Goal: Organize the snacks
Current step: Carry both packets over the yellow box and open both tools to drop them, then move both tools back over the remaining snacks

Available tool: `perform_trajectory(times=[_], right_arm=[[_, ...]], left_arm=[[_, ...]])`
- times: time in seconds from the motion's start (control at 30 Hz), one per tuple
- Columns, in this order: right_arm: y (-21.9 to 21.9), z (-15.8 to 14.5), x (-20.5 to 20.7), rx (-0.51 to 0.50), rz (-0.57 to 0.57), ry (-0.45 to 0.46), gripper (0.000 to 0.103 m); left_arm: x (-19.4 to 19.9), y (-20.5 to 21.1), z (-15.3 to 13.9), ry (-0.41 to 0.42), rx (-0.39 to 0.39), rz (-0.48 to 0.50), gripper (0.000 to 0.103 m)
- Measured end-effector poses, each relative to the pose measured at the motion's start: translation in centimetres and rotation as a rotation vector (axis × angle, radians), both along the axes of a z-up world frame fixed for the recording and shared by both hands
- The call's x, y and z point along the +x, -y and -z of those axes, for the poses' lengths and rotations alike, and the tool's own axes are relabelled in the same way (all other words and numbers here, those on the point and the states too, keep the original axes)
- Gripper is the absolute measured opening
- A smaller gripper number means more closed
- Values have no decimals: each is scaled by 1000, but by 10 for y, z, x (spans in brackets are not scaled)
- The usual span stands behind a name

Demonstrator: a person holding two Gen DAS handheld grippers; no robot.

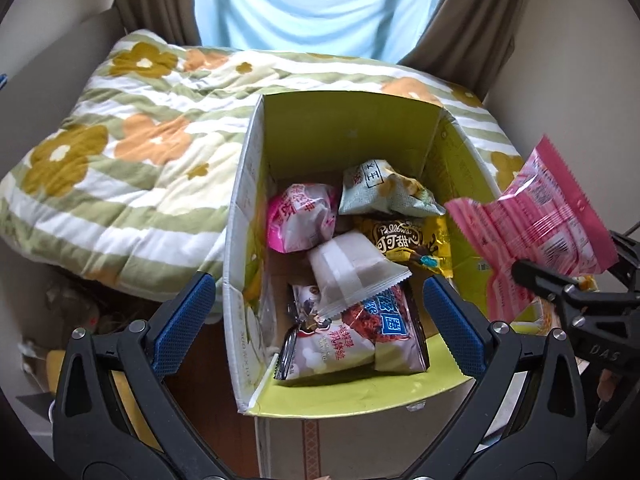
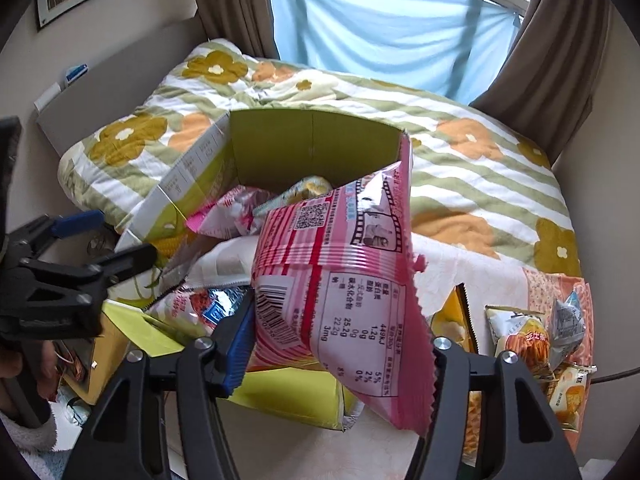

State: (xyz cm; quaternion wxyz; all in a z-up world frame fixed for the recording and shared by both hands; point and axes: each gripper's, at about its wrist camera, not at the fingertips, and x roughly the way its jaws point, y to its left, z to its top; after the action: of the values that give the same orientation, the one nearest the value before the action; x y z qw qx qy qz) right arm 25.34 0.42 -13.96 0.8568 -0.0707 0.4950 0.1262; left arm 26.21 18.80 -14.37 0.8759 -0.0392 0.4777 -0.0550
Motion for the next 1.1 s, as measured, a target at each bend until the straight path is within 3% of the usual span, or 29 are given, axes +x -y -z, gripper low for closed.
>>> perform_trajectory(times=[0.1,0.13,0.57,1.1], right_arm=[[1,0,-3,17,7,32,99],[3,-1,-5,37,4,42,102],[1,-6,-21,42,-3,52,102],[38,-53,-69,51,202,167,102]], left_arm=[[-1,0,1,-3,-5,-3,103],[-2,0,1,-7,-4,-5,103],[-17,2,-1,-10,-3,10,103],[-21,25,-35,70,-24,179,103]])
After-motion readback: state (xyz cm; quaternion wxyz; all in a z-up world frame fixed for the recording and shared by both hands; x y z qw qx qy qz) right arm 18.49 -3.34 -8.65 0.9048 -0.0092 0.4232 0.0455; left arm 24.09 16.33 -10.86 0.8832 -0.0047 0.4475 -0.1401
